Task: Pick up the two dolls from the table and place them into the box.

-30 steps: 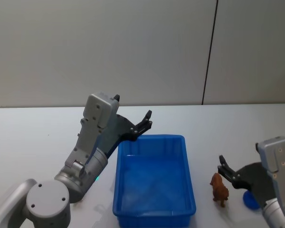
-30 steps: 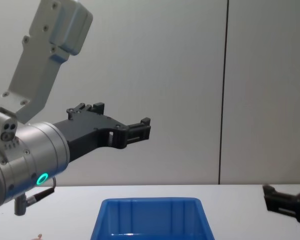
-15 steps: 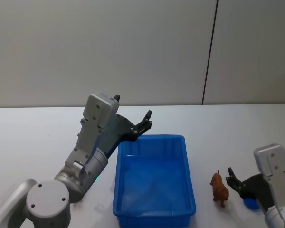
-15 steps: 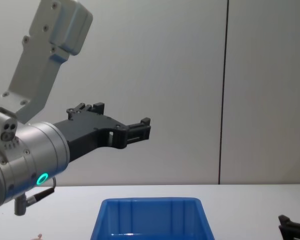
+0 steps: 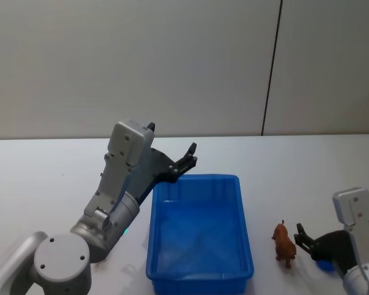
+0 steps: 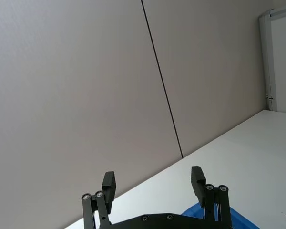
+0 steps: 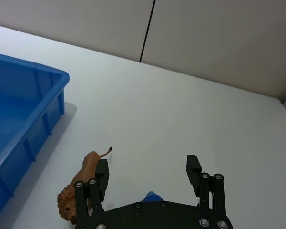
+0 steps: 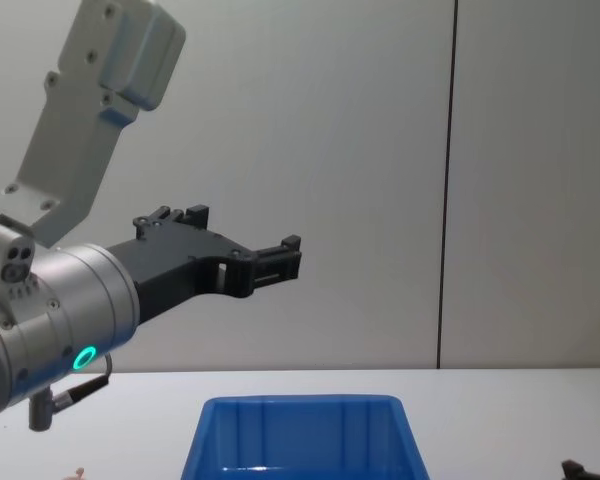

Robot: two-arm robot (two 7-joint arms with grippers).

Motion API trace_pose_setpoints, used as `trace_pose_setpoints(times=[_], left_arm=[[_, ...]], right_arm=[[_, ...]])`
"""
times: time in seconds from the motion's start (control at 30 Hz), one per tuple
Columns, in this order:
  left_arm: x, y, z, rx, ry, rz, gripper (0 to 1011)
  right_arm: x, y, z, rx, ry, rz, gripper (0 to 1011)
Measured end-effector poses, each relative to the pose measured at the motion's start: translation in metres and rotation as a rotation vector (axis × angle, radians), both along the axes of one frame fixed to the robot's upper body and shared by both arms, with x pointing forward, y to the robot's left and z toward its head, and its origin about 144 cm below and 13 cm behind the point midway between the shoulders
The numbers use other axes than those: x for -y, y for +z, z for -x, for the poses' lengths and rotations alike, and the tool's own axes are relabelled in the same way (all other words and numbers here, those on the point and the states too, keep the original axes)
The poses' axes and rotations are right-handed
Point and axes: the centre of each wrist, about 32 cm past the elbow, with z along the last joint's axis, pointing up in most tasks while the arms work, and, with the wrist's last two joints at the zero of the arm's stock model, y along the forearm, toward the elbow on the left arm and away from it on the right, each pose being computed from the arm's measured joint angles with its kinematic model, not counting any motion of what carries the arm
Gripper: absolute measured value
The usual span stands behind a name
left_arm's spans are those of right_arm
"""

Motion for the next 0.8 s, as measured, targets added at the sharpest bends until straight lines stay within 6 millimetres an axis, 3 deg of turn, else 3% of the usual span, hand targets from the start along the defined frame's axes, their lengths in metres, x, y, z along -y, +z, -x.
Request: trace_pose_setpoints(times=[0.8], left_arm=[[0.000, 0.000, 0.000, 0.000, 0.000, 0.000, 1001]], right_arm=[[0.017, -0.021, -0.007, -0.089, -0.034, -0.045, 1000]])
